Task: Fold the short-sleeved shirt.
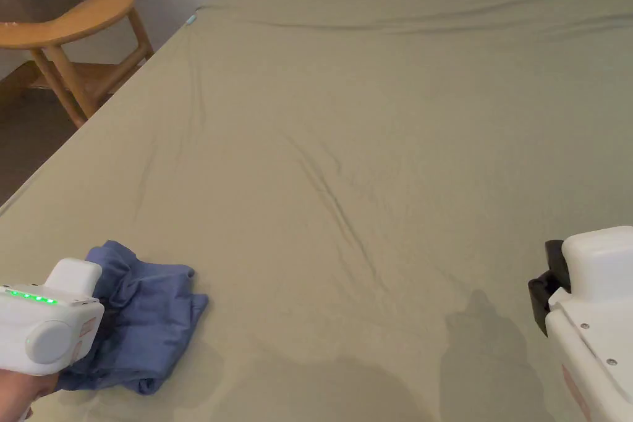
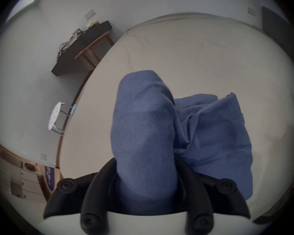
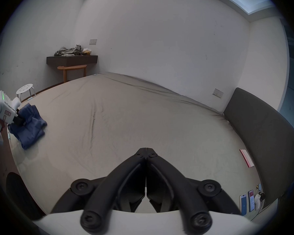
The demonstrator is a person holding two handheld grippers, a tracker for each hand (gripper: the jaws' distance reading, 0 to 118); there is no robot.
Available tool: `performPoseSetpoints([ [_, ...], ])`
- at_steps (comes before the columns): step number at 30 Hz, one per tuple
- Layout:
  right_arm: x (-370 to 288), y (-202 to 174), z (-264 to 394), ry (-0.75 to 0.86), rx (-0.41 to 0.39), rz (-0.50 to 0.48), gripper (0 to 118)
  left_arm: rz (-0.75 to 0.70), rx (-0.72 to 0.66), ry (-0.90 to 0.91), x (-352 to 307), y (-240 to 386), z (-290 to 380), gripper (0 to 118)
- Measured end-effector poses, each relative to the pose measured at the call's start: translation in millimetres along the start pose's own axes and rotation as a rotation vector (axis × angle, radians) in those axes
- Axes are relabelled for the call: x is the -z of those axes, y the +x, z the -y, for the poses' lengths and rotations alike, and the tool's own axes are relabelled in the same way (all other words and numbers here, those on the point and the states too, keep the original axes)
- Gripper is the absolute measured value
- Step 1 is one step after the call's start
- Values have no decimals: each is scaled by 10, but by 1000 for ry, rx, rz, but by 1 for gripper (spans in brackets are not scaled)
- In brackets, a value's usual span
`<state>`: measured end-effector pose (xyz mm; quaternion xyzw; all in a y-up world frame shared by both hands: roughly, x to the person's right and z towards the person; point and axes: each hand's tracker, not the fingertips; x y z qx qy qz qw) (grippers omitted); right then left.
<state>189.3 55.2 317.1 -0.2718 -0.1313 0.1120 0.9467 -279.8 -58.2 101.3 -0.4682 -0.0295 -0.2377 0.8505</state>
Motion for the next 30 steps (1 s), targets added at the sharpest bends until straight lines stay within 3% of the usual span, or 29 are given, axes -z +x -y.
performPoseSetpoints([
  [4,85,-62,5,-18,-22,-5,2,-82,44,-31,224,-335,7,29],
  [8,148,-58,21,-34,-20,-11,2,-24,33,-42,254,-499,-35,30],
  [9,156,-56,26,-37,-18,-14,2,0,-2,-44,213,-522,-70,41],
  [10,149,-51,30,-40,-16,-16,2,-16,-26,-46,182,-547,-119,61],
  [12,120,-14,27,-41,-12,-21,2,-147,-34,18,38,-570,-213,113],
  [13,96,13,22,-37,-11,-22,2,-153,-58,69,-106,-600,-267,118],
  [18,-101,267,-54,15,9,4,2,-75,-240,355,-1077,-543,-637,116],
  [21,-285,498,-147,65,15,46,2,-26,-355,655,-1899,-299,-773,116],
  [24,-531,743,-284,125,33,70,2,137,-451,858,-2641,47,-790,116],
  [28,-957,1015,-466,257,16,107,2,251,-470,986,-3317,692,-772,116],
  [30,-1138,1093,-537,292,14,128,2,217,-517,1028,-3543,1073,-777,116],
])
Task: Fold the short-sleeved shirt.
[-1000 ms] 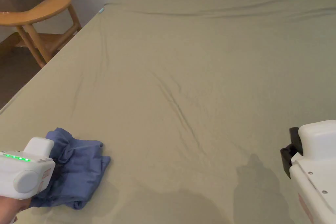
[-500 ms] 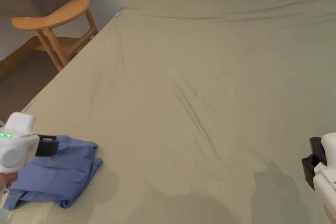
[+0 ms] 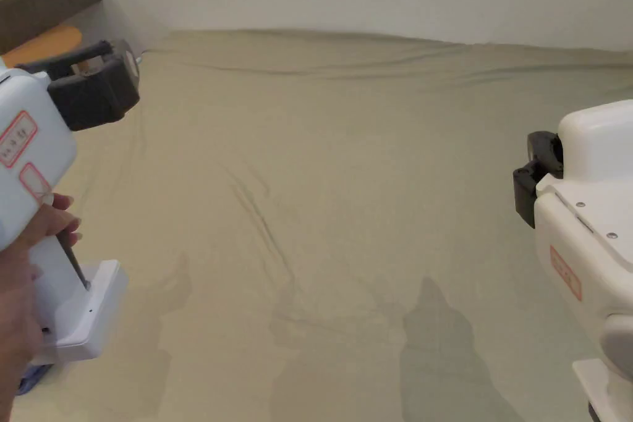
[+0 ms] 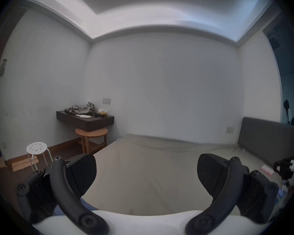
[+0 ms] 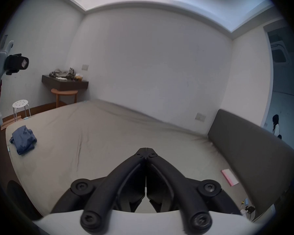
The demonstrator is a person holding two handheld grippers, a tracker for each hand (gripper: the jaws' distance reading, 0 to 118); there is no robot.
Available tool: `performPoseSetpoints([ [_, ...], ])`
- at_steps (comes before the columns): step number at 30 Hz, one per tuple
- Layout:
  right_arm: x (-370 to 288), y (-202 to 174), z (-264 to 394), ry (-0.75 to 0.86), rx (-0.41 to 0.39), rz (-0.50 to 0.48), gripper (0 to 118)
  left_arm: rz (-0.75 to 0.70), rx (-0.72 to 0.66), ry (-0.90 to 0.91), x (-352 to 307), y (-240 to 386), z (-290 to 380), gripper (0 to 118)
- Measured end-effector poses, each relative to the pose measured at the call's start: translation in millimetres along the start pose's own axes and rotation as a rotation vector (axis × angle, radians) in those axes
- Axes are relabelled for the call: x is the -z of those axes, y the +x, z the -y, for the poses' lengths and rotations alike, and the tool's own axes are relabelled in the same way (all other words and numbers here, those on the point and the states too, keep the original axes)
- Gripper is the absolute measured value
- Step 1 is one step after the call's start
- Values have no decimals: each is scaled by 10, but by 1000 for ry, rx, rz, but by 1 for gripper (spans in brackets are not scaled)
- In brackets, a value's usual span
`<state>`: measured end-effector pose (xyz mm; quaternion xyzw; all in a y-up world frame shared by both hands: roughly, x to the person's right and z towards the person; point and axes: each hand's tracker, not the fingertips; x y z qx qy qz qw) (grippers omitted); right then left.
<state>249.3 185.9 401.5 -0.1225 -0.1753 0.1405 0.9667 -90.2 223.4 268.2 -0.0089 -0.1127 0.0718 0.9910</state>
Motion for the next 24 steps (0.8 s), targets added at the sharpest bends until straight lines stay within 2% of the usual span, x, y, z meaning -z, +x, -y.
performPoseSetpoints([
  [3,-219,112,-113,42,24,10,2,98,-20,28,-246,569,87,114],
  [5,-339,156,-134,63,32,5,2,149,35,39,-398,889,176,105],
  [6,-413,178,-131,73,31,10,2,154,89,50,-487,1067,233,87],
  [7,-481,196,-115,88,26,22,2,156,153,48,-544,1227,296,60],
  [8,-518,210,-93,97,20,30,2,174,187,51,-593,1331,342,25],
  [9,-570,228,-70,105,12,35,2,183,214,46,-639,1436,396,0],
  [11,-649,260,-11,113,5,35,2,173,204,64,-760,1621,523,0],
  [13,-701,290,63,114,6,24,2,229,228,30,-835,1719,590,0],
  [15,-745,296,131,103,19,27,2,190,273,63,-949,1835,682,0],
  [24,-803,266,366,75,23,32,2,195,286,30,-1042,1866,770,0],
])
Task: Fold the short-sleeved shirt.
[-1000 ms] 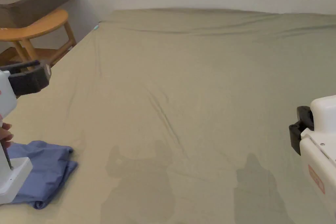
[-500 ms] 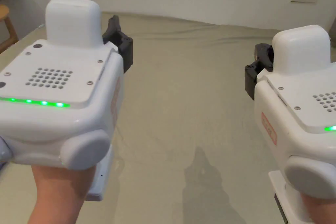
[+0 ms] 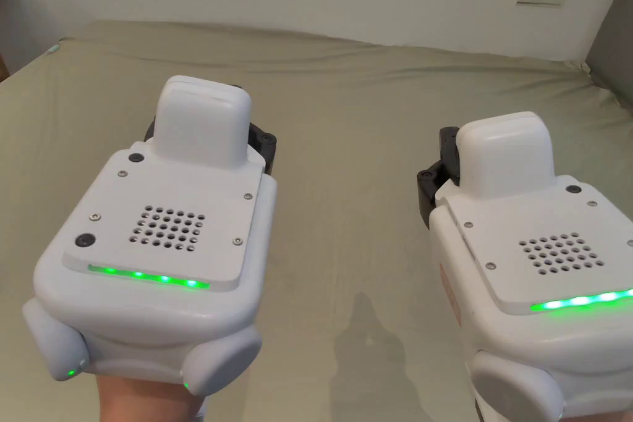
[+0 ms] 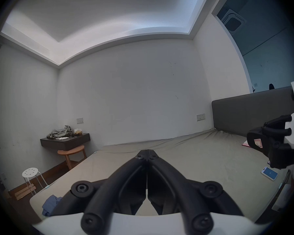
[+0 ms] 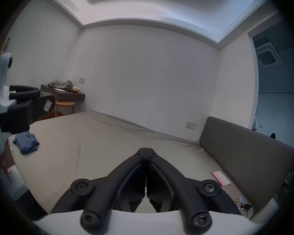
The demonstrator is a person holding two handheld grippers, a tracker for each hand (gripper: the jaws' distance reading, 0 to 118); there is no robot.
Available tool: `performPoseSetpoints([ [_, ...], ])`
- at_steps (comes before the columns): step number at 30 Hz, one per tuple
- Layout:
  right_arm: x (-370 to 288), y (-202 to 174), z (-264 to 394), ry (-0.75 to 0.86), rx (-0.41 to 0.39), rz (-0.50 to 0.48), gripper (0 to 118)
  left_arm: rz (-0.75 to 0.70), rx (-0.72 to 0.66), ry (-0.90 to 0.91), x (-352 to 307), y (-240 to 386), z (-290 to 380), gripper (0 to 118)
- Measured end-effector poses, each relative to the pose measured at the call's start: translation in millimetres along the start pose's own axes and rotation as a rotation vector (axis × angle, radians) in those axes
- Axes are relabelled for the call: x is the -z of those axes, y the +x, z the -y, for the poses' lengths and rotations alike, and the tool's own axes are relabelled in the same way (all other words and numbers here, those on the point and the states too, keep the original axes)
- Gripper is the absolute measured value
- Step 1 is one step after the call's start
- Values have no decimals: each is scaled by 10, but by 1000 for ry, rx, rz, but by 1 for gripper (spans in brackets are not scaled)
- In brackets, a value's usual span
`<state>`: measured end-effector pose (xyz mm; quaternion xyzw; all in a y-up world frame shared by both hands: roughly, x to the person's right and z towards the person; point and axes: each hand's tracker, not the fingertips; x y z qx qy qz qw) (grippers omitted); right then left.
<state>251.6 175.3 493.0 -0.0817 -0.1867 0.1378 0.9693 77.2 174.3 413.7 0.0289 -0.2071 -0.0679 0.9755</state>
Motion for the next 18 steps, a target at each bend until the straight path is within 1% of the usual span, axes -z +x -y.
performPoseSetpoints([
  [18,-17,-22,-5,20,43,10,2,4,-6,12,-76,-43,-31,0],
])
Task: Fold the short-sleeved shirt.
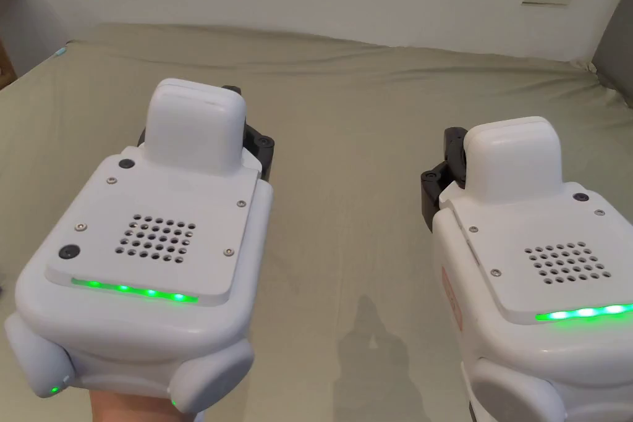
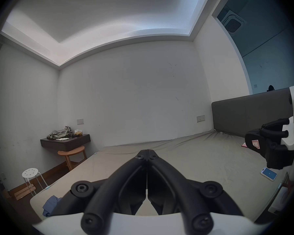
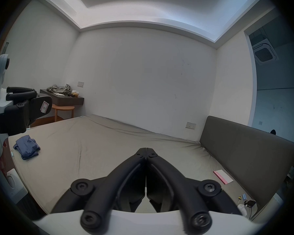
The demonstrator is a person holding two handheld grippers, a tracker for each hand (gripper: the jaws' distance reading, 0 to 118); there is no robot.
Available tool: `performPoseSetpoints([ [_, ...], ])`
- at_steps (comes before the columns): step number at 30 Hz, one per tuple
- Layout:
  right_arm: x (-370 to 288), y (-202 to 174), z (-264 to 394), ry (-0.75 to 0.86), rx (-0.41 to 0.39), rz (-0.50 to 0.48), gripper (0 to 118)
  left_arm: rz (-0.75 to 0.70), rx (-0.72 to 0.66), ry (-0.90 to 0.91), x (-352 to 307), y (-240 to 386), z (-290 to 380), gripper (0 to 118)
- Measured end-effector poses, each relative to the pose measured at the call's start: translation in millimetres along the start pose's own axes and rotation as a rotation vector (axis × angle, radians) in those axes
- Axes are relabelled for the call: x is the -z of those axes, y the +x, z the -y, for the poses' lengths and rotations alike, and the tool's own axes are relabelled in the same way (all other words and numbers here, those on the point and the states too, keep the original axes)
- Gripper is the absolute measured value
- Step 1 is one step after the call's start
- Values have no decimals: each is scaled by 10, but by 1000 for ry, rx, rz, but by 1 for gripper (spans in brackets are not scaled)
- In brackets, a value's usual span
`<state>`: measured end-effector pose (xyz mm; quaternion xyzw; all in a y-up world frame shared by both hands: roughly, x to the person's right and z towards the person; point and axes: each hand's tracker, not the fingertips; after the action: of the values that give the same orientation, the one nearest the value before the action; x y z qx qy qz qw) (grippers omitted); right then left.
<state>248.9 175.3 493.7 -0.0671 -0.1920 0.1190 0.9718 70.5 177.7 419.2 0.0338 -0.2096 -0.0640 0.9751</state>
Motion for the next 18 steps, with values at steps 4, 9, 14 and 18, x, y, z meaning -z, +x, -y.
performPoseSetpoints([
  [4,-6,3,36,-7,13,1,2,4,-7,-7,5,5,11,0],
  [9,-14,8,23,0,11,3,2,16,-12,-9,11,32,23,0],
  [14,-22,18,7,6,16,4,2,17,-8,-5,10,46,18,0],
  [18,-10,10,8,6,8,2,2,19,-3,-8,24,45,18,0],
])
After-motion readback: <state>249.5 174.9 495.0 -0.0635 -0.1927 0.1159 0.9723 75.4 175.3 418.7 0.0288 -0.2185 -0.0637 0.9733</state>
